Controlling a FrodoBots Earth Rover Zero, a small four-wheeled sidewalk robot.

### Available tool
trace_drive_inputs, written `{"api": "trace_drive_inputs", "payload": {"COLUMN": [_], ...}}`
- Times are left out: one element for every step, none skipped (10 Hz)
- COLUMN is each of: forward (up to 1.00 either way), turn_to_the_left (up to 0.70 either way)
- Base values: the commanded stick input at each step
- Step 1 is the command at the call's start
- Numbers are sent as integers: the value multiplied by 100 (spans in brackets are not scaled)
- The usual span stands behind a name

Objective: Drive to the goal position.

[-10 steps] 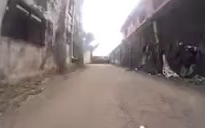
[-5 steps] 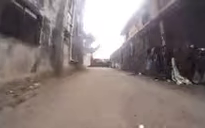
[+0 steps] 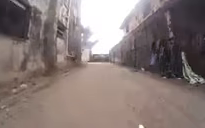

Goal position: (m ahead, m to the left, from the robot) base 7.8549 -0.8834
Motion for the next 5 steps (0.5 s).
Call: {"api": "trace_drive_inputs", "payload": {"forward": [100,100,100,100,100], "turn_to_the_left": [25,12,0,0,0]}}
